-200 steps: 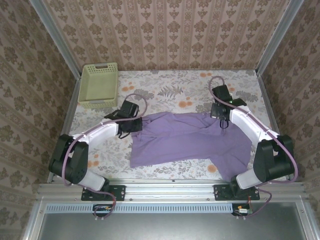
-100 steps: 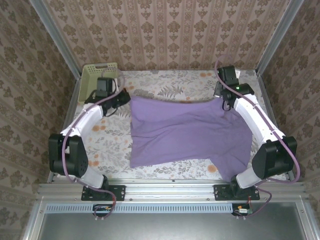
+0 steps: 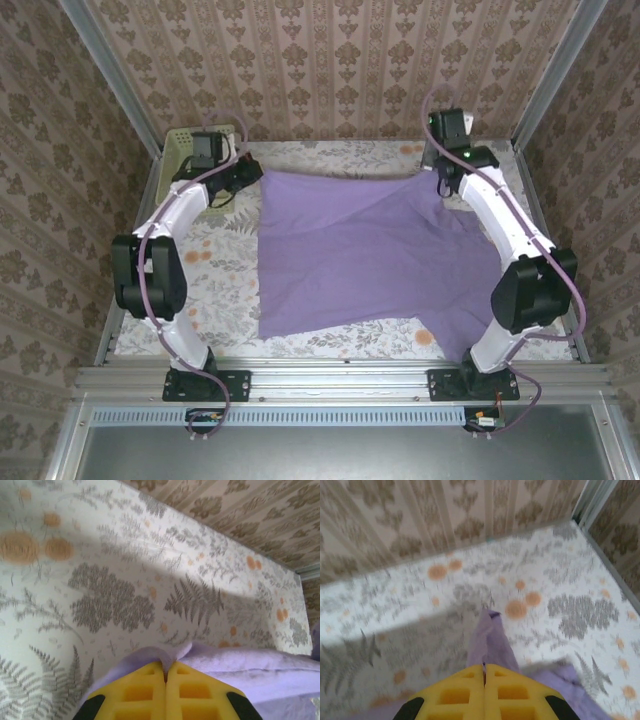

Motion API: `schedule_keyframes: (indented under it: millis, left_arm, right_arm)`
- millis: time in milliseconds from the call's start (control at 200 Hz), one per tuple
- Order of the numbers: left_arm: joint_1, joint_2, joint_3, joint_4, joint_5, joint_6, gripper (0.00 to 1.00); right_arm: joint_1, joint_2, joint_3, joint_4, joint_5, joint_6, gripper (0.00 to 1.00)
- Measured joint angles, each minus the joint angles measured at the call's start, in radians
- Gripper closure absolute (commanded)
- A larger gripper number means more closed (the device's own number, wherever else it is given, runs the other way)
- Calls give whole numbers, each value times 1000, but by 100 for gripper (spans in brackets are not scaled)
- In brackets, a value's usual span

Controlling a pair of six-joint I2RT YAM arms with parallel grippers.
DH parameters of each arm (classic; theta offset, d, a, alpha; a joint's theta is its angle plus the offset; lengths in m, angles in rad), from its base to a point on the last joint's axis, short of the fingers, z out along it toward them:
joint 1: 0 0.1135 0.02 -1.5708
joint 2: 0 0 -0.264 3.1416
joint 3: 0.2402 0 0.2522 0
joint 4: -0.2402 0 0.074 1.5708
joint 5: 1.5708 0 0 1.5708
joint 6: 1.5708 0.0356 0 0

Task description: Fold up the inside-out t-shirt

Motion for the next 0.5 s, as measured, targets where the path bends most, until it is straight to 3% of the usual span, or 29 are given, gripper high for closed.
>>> schedule_keyframes:
  millis: [105, 185, 245, 295, 325, 405, 500]
  left_arm:
    - [-2, -49, -141, 28, 3, -16, 100]
    - [-8, -92, -270, 60, -2, -37, 100]
    - [-13, -116, -359, 80, -5, -50, 100]
    - [-17, -129, -422, 93, -9, -56, 100]
    - [-21, -134, -454, 97, -11, -60, 100]
    - [-23, -139, -513, 107, -16, -60, 100]
    - [-26, -139, -550, 127, -19, -61, 100]
  right_arm:
    - [58, -82, -210, -2, 0, 40, 100]
    - [124, -148, -380, -4, -3, 85, 95]
    - [181, -195, -499, -14, -15, 123, 84]
    - [226, -228, -582, -20, -37, 148, 65]
    - [245, -245, -618, -26, -51, 169, 59]
    - [254, -283, -671, -59, -78, 183, 51]
    - [200, -322, -661, -75, -89, 172, 50]
